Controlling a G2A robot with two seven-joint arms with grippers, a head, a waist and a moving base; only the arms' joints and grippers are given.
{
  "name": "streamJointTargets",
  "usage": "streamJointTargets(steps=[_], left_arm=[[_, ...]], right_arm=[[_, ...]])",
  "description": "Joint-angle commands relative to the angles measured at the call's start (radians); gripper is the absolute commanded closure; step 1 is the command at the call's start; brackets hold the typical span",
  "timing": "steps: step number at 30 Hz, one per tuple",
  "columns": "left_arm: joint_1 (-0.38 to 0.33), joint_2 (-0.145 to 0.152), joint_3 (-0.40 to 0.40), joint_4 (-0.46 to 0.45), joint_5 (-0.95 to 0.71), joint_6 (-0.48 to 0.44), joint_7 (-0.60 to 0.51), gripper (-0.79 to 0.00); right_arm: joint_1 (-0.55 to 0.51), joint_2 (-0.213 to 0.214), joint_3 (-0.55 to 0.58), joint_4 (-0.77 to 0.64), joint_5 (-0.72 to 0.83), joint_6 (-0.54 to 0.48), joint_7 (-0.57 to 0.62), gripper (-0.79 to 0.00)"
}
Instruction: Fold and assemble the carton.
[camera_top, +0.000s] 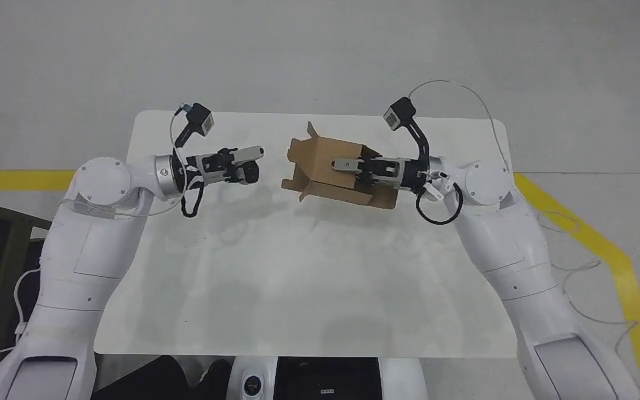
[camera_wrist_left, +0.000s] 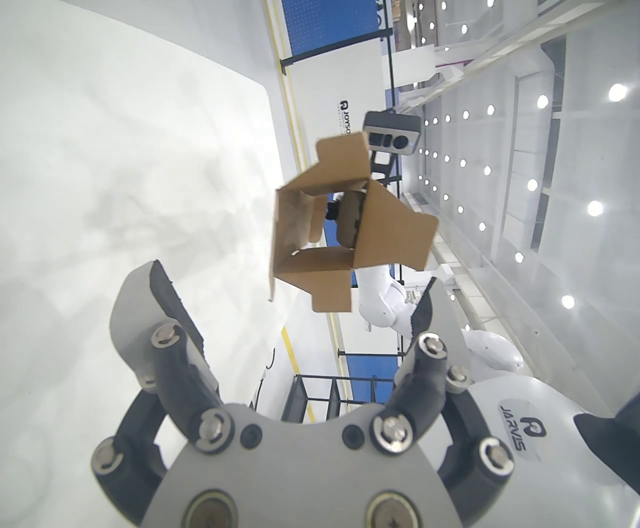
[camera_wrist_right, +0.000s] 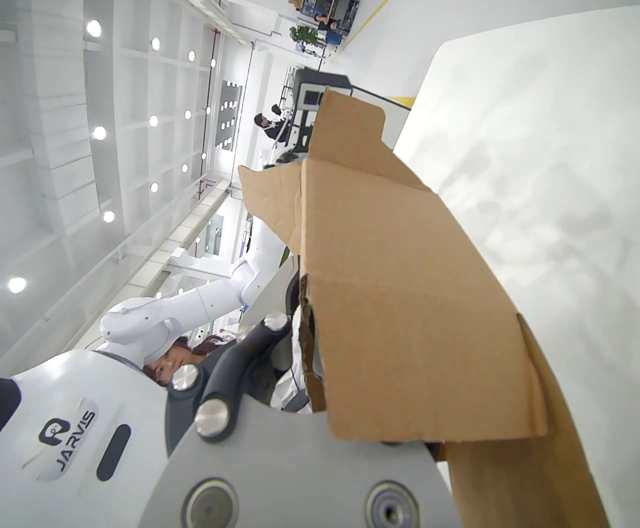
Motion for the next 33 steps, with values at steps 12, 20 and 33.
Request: streamJointTargets(steps=[12,20,33], left_arm=[[-0.049,-0.025,0.125,0.048,0.057,0.011,0.019,-0.785],[-0.063,-0.032,0.152,0.065,0.064,0.009,0.019,-0.785],[-0.069,-0.041,0.185,0.04,0.039,0.007,-0.015,-0.785]], right_arm=[[-0.025,0.015,0.041,-0.06,0.062,0.001,0.052,0.0],[-0.026,0.017,0.044,-0.069,0.079,-0.002,0.046,0.0],[-0.002,0.008,-0.002,-0.041,0.103,-0.017,0.039,0.0]])
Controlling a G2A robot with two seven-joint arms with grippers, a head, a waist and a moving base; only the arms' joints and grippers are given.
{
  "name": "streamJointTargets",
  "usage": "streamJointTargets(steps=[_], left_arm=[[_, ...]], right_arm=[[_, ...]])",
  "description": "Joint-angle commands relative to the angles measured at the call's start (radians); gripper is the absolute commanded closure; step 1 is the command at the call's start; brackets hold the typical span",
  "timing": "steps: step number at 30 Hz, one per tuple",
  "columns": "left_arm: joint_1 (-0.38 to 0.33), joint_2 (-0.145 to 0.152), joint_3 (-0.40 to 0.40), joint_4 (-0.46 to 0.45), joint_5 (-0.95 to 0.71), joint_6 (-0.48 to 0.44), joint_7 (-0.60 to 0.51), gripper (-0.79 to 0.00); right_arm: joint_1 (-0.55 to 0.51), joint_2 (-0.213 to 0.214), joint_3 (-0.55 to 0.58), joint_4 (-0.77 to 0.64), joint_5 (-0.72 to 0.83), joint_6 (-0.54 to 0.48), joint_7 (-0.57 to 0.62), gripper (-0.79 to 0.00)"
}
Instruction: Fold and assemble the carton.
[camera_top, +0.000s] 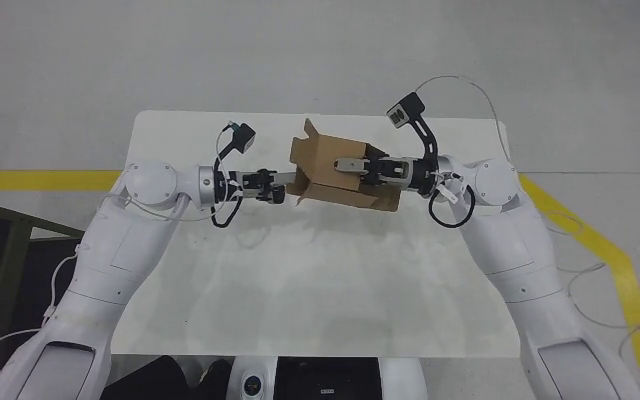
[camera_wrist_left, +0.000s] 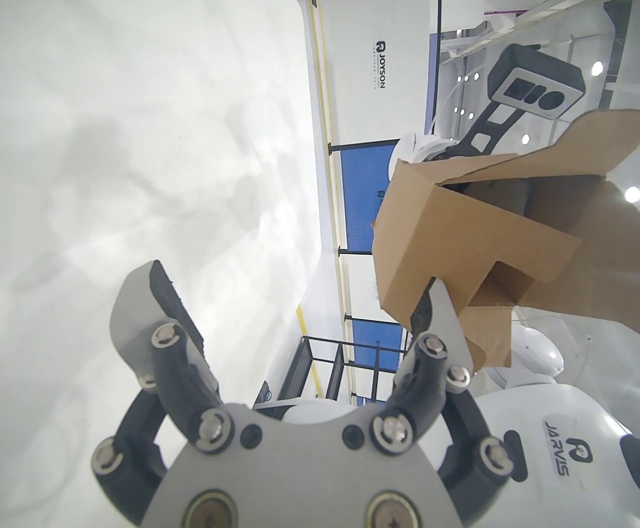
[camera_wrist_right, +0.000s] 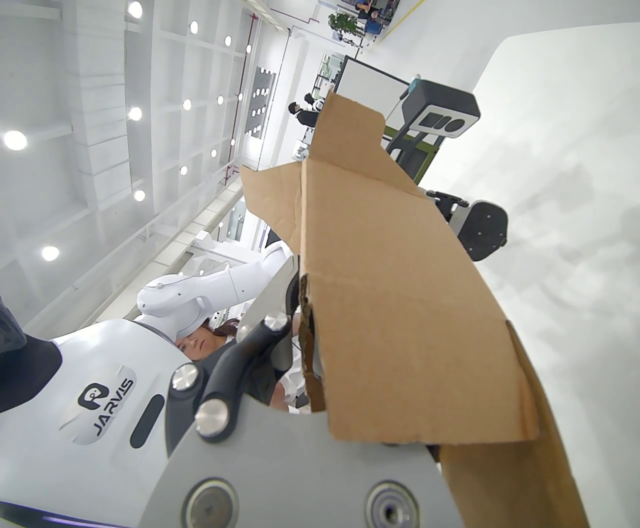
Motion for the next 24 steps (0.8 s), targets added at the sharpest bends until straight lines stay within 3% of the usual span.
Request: streamJointTargets(steps=[1,24], left_arm=[[-0.002,-0.001,0.0,-0.004,-0.008,0.0,-0.004,-0.785],[-0.001,0.0,-0.016,-0.01,-0.031,0.005,-0.01,-0.785]], right_arm=[[0.004,-0.003,-0.011,0.005,0.006,-0.003,0.003,0.0],[0.045,-0.022,-0.076,0.038,0.047,-0.026,0.029,0.0]])
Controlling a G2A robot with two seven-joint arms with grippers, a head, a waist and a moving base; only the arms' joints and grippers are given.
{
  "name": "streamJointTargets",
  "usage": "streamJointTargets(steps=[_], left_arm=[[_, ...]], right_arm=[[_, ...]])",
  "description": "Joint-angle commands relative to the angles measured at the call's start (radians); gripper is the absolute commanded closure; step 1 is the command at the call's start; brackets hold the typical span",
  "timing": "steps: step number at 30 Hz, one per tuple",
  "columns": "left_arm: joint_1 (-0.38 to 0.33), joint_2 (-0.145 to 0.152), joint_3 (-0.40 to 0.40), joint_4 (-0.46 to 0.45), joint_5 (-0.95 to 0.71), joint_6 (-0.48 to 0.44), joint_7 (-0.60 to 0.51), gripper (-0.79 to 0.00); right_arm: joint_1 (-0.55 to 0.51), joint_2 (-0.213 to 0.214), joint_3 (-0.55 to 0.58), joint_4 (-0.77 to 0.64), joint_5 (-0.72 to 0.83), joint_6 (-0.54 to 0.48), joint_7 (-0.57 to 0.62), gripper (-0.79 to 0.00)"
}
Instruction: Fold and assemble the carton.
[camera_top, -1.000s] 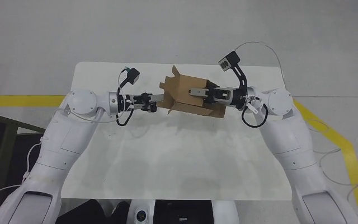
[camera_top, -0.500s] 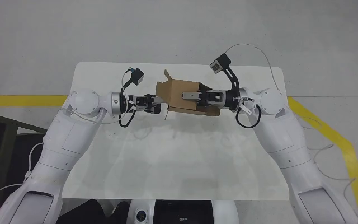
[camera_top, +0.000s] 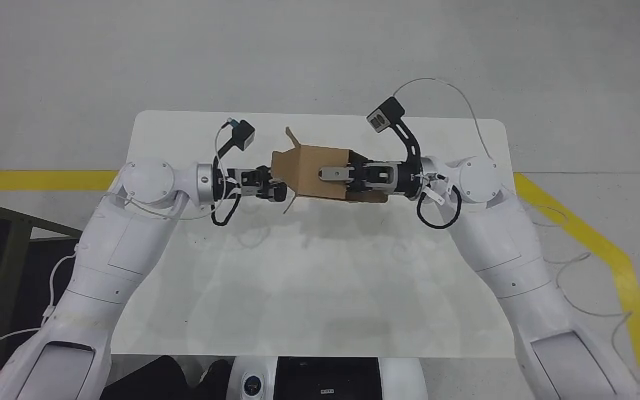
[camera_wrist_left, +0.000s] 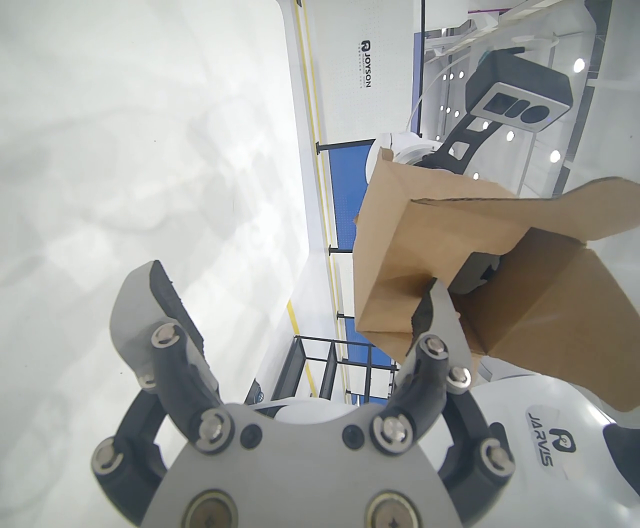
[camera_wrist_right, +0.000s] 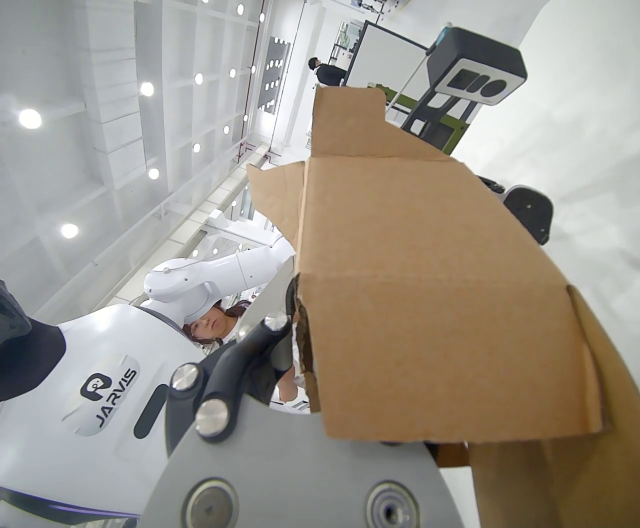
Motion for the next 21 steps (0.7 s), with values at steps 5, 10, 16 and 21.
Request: streamJointTargets(steps=[5,10,16,21], left_arm=[[0.004,0.004,-0.018,-0.002,-0.003,-0.004,-0.002,-0.785],[0.013,0.007,-0.023,-0.004,0.016,0.0,0.0,-0.785],[0.02,0.004,0.001,-0.036,0.022,0.005,-0.014,-0.785],[0.016,0.0,0.015,-0.051,0.014,0.006,-0.021,-0.785]], right_arm=[[-0.003,0.004,0.031,0.016,-0.019,-0.013,-0.059,0.0],[-0.028,0.013,0.078,0.008,-0.042,-0.026,-0.142,0.0],[-0.055,0.019,0.099,-0.034,-0.09,-0.014,-0.211,0.0],[-0.062,0.019,0.09,-0.059,-0.129,0.01,-0.237,0.0]])
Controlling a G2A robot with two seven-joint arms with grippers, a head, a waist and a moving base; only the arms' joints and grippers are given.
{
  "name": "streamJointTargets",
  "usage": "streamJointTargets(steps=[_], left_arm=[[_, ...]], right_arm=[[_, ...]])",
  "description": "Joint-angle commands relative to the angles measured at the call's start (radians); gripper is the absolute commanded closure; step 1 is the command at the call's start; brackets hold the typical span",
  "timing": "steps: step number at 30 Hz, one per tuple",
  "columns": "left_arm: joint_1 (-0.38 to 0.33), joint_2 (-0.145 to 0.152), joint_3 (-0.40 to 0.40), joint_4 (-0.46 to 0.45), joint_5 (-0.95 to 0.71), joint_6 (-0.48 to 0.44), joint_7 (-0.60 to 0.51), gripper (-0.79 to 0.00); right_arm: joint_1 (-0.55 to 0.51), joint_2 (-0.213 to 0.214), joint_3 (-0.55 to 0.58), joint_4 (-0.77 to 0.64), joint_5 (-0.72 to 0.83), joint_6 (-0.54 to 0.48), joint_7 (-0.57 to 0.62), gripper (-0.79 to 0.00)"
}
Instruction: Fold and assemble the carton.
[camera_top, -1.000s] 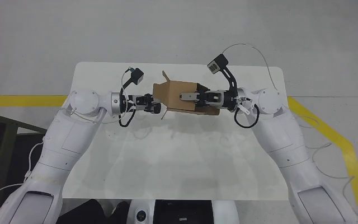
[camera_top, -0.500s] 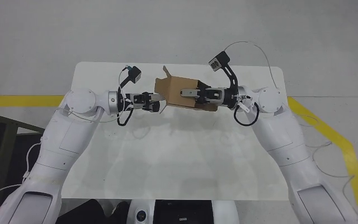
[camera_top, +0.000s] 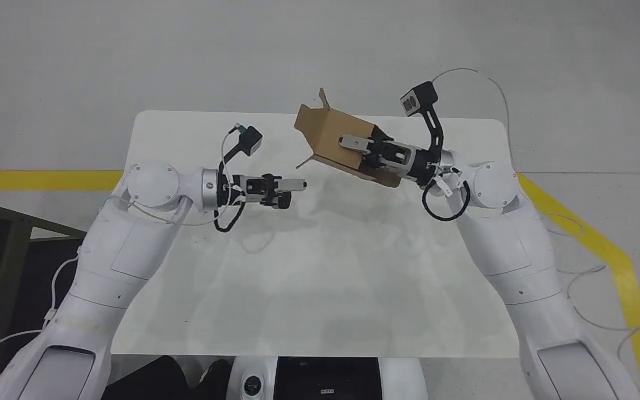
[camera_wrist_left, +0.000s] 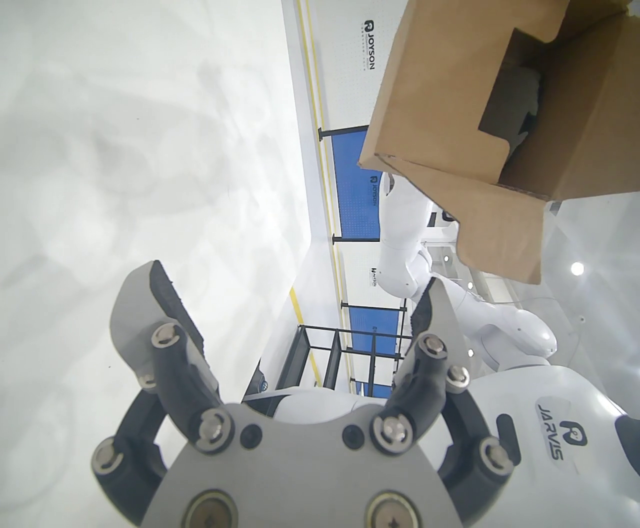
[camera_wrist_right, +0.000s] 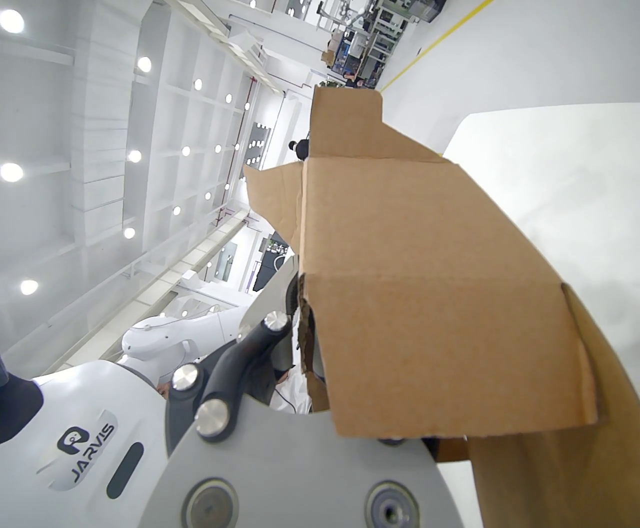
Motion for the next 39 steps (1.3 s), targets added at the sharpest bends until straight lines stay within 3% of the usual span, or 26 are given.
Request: streamJointTargets(steps=[1,16,39], left_arm=[[-0.002,-0.001,0.003,-0.001,-0.003,0.001,-0.001,-0.785],[-0.015,0.008,-0.056,0.045,-0.022,-0.002,0.021,-0.785],[-0.018,0.003,-0.032,0.031,-0.038,-0.009,-0.007,-0.785]], right_arm=[[0.0,0.0,-0.005,-0.004,-0.015,0.008,-0.005,0.0],[0.009,-0.001,-0.032,-0.015,-0.02,0.03,0.056,0.0],[0.052,-0.015,-0.092,0.001,-0.013,0.032,0.095,0.0]])
